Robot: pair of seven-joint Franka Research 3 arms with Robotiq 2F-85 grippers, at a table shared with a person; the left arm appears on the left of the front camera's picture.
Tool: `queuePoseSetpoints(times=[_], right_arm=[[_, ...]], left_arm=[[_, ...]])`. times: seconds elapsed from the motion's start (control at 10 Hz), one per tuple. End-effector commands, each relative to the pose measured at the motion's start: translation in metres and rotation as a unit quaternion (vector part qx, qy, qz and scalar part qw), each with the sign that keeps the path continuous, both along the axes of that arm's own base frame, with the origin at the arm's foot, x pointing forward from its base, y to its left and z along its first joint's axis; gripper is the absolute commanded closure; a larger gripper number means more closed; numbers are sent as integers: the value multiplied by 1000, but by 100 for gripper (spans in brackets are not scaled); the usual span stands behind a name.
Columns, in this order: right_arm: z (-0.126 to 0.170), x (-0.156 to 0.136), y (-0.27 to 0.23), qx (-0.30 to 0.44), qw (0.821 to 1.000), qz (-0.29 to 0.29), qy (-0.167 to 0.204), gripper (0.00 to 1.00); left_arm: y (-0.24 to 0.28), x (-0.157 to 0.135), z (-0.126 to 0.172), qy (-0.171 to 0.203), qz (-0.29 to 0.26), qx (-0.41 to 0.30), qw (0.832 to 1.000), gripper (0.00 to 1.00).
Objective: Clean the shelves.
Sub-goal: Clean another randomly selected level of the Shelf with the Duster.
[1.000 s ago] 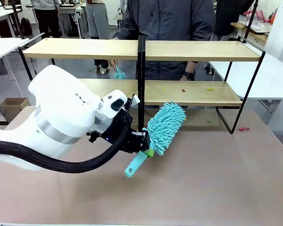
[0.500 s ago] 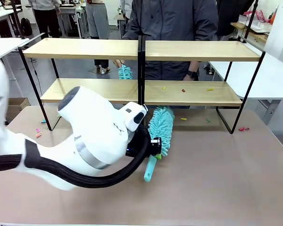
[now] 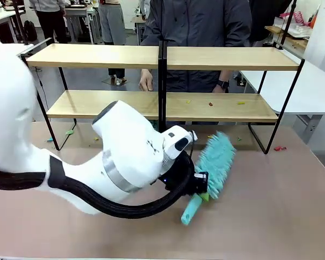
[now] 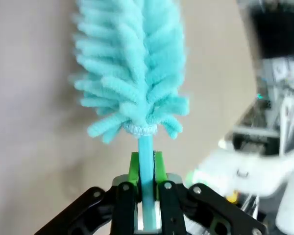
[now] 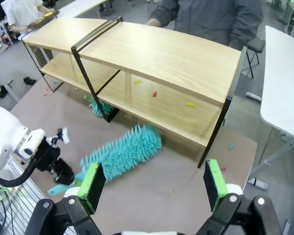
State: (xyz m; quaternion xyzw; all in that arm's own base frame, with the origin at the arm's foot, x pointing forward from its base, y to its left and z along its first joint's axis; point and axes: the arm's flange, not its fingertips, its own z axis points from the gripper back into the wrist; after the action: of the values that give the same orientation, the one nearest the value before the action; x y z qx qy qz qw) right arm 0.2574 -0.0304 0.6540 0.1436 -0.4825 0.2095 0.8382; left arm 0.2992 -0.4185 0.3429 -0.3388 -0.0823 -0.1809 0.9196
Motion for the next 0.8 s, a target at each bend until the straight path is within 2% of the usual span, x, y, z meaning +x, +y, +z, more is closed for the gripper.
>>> queuePoseSetpoints(times=[0.0,0.1,0.2,0.4,0.5,0.6,0.7], right_arm=[[0,0,-1,2,1000,1,-1,0],[0,0,-1,2,1000,1,-1,0],[0,0,-1,2,1000,1,-1,0],[0,0,-1,2,1000,1,-1,0],[0,0,-1,2,1000,1,-1,0],[0,0,-1,2,1000,1,-1,0],[0,0,-1,2,1000,1,-1,0]], left_arm=[[58,-10,33,108,-235,-37,965,87],[76,-18,43,119,-294,-88,944,87],[97,-28,50,112,-349,-144,919,87],[136,-53,59,101,-415,-186,885,87],[155,-70,68,67,-415,-204,884,87],[169,-82,77,6,-400,-241,884,87],[174,-85,83,-17,-398,-280,874,87]])
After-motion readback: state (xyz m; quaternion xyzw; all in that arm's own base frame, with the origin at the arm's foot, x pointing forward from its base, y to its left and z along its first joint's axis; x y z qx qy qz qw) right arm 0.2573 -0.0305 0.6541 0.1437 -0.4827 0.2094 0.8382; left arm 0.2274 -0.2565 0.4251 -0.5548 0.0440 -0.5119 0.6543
